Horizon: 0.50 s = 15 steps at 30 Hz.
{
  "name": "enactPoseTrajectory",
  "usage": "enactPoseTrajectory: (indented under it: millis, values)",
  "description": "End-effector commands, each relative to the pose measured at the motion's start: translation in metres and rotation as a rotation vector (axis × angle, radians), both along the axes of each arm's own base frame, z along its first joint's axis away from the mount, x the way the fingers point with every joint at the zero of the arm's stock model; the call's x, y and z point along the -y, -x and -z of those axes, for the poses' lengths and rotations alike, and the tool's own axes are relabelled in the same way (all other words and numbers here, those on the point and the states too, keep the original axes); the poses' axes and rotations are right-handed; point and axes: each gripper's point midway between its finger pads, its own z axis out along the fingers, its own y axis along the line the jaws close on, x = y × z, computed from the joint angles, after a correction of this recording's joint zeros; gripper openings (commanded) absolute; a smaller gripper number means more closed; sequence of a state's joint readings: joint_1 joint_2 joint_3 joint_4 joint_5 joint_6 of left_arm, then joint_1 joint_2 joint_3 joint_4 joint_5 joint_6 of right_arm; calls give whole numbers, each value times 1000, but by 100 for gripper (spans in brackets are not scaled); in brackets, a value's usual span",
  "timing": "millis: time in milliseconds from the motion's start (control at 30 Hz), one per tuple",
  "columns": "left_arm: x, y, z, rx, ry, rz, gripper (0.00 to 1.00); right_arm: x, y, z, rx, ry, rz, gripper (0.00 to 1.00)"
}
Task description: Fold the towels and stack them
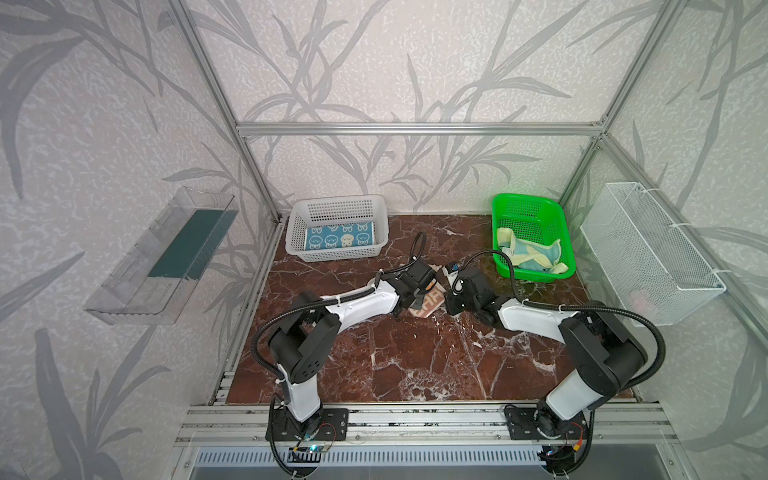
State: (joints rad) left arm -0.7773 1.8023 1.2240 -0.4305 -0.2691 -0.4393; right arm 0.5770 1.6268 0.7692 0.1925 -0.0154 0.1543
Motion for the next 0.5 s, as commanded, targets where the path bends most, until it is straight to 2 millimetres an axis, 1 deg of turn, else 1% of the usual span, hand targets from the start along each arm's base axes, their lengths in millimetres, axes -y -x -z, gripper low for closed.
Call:
enactPoseTrajectory:
  millis: [0,167,233,467]
  values:
    - [8,-1,1,-3,11,14,22,-5,-3,-23,43,-19,-11,0]
    - [11,-5,8,-18,-18,14,32,-10,0,-27,40,-44,-20,0]
    - [13,-7,10,-19,-23,11,34,-11,1,-29,39,-54,-21,0]
    - [10,-10,22,-43,-83,-6,35,-9,4,-35,54,-58,-15,0]
